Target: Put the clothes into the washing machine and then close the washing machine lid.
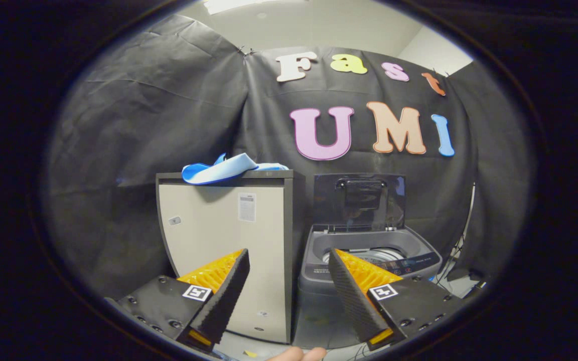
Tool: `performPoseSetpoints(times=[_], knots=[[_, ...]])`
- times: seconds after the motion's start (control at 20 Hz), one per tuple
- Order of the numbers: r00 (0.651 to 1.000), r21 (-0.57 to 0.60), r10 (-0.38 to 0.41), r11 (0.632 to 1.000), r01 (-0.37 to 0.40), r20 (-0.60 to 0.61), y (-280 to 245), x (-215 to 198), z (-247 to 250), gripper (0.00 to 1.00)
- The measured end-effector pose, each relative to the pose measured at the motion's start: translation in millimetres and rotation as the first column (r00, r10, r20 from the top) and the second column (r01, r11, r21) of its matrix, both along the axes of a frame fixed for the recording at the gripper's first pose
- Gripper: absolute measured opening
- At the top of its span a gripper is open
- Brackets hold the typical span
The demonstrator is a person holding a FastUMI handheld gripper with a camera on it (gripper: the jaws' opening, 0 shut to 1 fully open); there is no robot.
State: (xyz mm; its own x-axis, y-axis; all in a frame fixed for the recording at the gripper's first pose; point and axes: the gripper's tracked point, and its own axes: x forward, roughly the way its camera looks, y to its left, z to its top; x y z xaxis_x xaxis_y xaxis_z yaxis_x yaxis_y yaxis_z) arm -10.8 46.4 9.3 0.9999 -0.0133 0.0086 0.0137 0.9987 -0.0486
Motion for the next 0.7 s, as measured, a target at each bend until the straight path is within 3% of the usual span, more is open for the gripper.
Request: performPoseSetpoints(times=[0.7], knots=[[1.0,-0.021,0.013,1.0,-0.013,-0.016,11.3,0.1,-1.4,0.98]])
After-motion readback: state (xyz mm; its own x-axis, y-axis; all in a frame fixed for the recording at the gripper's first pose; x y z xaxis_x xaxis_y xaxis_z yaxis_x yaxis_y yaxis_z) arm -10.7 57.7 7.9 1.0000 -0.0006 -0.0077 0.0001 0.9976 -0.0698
